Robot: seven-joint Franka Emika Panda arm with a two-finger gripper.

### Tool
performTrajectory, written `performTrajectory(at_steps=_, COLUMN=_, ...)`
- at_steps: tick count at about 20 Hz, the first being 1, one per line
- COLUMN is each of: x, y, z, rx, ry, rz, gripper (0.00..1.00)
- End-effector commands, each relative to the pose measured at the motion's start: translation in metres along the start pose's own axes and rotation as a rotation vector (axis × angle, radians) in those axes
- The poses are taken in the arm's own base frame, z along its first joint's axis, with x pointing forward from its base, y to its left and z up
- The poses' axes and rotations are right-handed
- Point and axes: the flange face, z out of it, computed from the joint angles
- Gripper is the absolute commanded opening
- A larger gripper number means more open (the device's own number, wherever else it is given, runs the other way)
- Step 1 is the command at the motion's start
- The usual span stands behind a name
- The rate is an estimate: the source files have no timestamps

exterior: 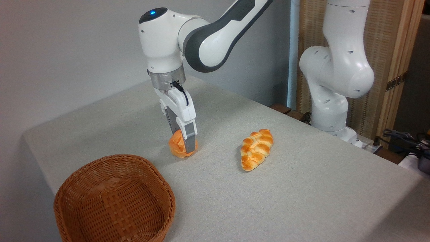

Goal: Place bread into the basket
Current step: 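Close the gripper around the round bread roll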

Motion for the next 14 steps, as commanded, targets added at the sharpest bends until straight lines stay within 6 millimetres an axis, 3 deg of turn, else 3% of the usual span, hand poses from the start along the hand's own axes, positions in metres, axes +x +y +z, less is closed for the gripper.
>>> performTrajectory(at_steps=1, x=-0.0023, y=0.0011, z=0.0021, rx=0.014, ry=0.006, rz=0.018, gripper=0.65)
performTrajectory(at_steps=11, x=-0.0012, y=-0.0038, z=-0.0042, rx=0.017, ry=0.012, rz=0.017, gripper=0.50)
performTrajectory(at_steps=14, x=0.0019, y=-0.0057, z=-0.0069, rx=0.017, ry=0.014, rz=0.008, gripper=0.50)
